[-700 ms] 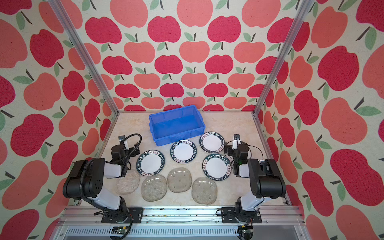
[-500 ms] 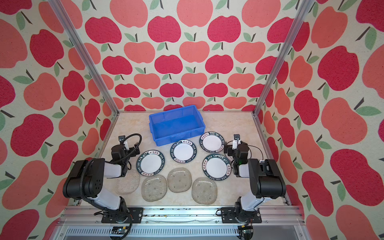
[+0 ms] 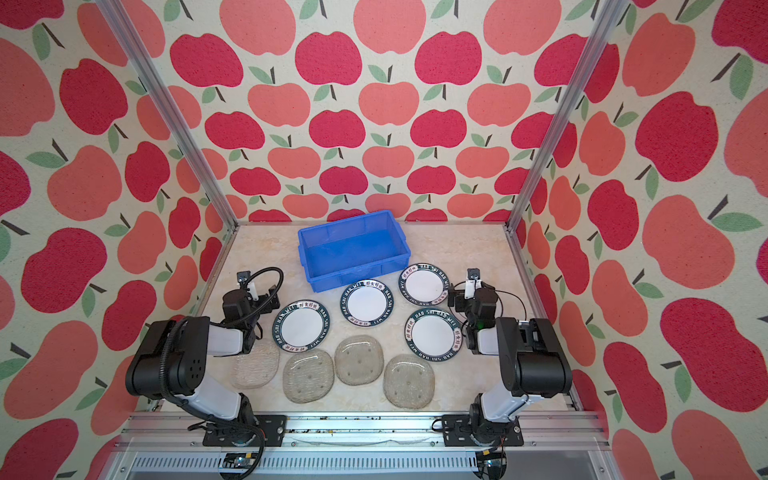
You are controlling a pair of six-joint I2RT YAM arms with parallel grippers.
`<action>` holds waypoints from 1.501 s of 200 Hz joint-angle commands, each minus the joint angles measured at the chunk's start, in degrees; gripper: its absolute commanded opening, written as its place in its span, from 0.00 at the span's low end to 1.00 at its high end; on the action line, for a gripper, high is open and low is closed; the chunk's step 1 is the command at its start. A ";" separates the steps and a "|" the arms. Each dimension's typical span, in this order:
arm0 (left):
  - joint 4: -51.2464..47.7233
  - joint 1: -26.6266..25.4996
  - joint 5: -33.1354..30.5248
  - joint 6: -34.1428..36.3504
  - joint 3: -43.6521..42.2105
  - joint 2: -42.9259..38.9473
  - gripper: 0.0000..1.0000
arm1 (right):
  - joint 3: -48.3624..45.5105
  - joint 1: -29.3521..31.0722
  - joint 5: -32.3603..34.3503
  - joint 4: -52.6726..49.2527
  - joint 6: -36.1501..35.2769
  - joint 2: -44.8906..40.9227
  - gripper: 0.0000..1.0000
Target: Place the plates into the plastic bin on the countertop
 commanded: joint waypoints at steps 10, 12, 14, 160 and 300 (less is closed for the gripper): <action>2.05 -0.24 -0.46 0.23 0.35 0.34 0.99 | -0.08 -0.06 -0.48 0.36 -0.10 -0.39 1.00; 2.00 -0.24 -0.48 0.23 0.35 0.34 0.99 | -0.04 -0.06 -0.44 0.32 -0.10 -0.37 1.00; 2.01 -0.24 -0.44 0.23 0.37 0.31 0.99 | -0.03 -0.08 -0.42 0.31 -0.10 -0.43 1.00; 1.25 -1.78 -3.24 1.01 0.52 -0.43 0.99 | -0.14 -0.09 0.13 0.44 -0.13 -0.56 1.00; -63.12 -4.66 -13.56 -21.30 25.32 -30.83 0.99 | 31.91 16.92 13.33 -52.18 18.48 -20.13 1.00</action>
